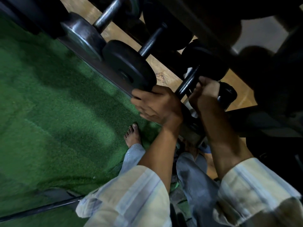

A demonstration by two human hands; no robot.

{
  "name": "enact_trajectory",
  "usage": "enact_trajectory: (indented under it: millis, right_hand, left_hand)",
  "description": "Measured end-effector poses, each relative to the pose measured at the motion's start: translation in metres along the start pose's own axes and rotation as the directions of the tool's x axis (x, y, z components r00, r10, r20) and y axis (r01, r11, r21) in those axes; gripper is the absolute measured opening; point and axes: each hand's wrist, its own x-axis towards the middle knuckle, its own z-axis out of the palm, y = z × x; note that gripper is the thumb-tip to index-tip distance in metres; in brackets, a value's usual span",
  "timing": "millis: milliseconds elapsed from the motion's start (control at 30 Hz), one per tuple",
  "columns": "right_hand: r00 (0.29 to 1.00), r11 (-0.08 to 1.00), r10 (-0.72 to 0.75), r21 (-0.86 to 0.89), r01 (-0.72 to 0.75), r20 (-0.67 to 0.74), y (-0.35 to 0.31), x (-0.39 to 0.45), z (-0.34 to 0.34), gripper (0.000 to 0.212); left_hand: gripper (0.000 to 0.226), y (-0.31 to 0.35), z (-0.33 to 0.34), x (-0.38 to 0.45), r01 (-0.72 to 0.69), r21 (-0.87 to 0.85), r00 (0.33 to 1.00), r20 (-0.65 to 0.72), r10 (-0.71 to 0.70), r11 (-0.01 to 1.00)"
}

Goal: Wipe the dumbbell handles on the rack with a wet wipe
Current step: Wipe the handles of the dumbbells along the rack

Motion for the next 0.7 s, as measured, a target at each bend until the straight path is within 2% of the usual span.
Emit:
enact_trajectory:
  millis: [33, 100, 167, 233, 367, 533, 633, 700]
  right_hand:
    - [0.995, 0.998, 0.037, 0.042, -0.040, 0.090, -0.002, -0.005, -0.002, 0.020]
    - [0.963, 0.992, 0.108, 0.044, -0.123, 0.249, -0.006, -0.009, -0.003, 0.054]
    - [0.944, 0.992, 0.122, -0.055, -0.110, 0.308, -0.008, -0.013, 0.001, 0.061]
    - [0.935, 0.991, 0.119, -0.098, -0.091, 0.333, -0.009, -0.011, 0.007, 0.049]
    - [0.952, 0.982, 0.115, -0.179, -0.065, 0.283, -0.011, -0.004, 0.017, 0.018]
    - [0.982, 0.909, 0.069, -0.417, 0.011, 0.177, -0.007, -0.002, 0.028, 0.017]
    - [0.988, 0.808, 0.006, -0.583, 0.087, 0.156, -0.002, -0.007, 0.030, 0.011]
    - [0.994, 0.753, 0.020, -0.655, 0.058, 0.112, 0.003, -0.004, 0.030, 0.010]
  left_hand:
    - [0.031, 0.000, 0.000, -0.001, -0.001, 0.001, 1.000, 0.004, 0.001, 1.000]
    - [0.029, 0.000, 0.000, 0.000, -0.004, 0.007, 1.000, 0.007, 0.004, 1.000]
    - [0.030, 0.001, -0.001, 0.001, -0.009, 0.014, 1.000, 0.005, 0.008, 1.000]
    - [0.032, 0.000, 0.000, 0.001, -0.005, 0.014, 1.000, 0.005, 0.005, 1.000]
    - [0.030, 0.000, 0.000, 0.001, 0.003, 0.008, 1.000, 0.017, -0.003, 1.000]
    - [0.029, 0.002, 0.000, 0.000, 0.007, 0.009, 1.000, 0.013, -0.007, 1.000]
    - [0.032, 0.002, -0.001, 0.000, -0.002, 0.006, 1.000, 0.007, 0.002, 1.000]
    - [0.036, 0.003, -0.001, -0.001, -0.006, 0.006, 1.000, 0.005, 0.006, 1.000]
